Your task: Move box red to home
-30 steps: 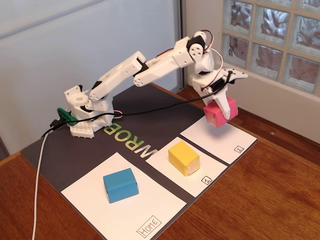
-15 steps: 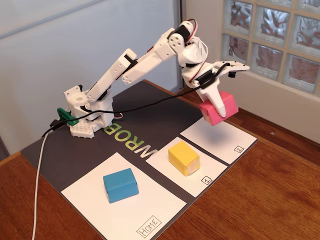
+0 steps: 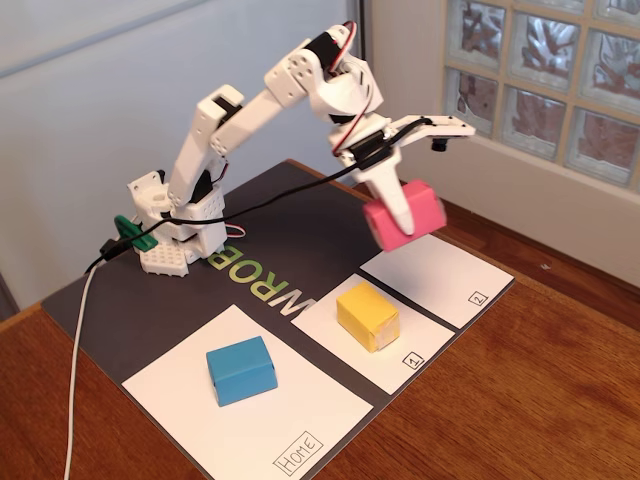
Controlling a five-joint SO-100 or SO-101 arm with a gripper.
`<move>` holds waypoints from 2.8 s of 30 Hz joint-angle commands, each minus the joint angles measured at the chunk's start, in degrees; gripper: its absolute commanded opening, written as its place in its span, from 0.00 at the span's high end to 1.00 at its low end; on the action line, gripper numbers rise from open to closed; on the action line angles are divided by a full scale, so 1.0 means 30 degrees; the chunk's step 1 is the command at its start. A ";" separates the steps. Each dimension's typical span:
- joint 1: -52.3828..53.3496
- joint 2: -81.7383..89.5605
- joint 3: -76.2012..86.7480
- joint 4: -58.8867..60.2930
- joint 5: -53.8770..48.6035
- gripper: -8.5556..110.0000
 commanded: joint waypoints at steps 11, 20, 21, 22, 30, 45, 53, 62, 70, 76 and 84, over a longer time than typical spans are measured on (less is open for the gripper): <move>0.0527 0.6094 0.6416 0.3076 -0.1377 0.93; 0.0908 0.9111 1.0635 0.2666 -0.1992 0.93; 0.1025 0.9609 1.1396 0.2461 -0.2080 0.93; 0.1143 1.0195 1.2334 0.2139 -0.2139 0.93; 0.1816 1.4590 1.8926 -0.0205 -0.2402 0.93; 0.4043 1.7871 2.5488 -0.3428 -0.5186 0.93; 0.5186 1.9687 2.8271 -0.4893 -0.6680 0.93; 0.6768 2.2354 3.2168 -0.7383 -0.7266 0.93; 0.8613 2.4287 3.5771 -0.9990 -0.6357 0.93; 0.9961 2.3613 3.6826 -1.0605 -0.6680 0.93; 1.0986 2.2119 3.7559 -1.2832 -0.8262 0.93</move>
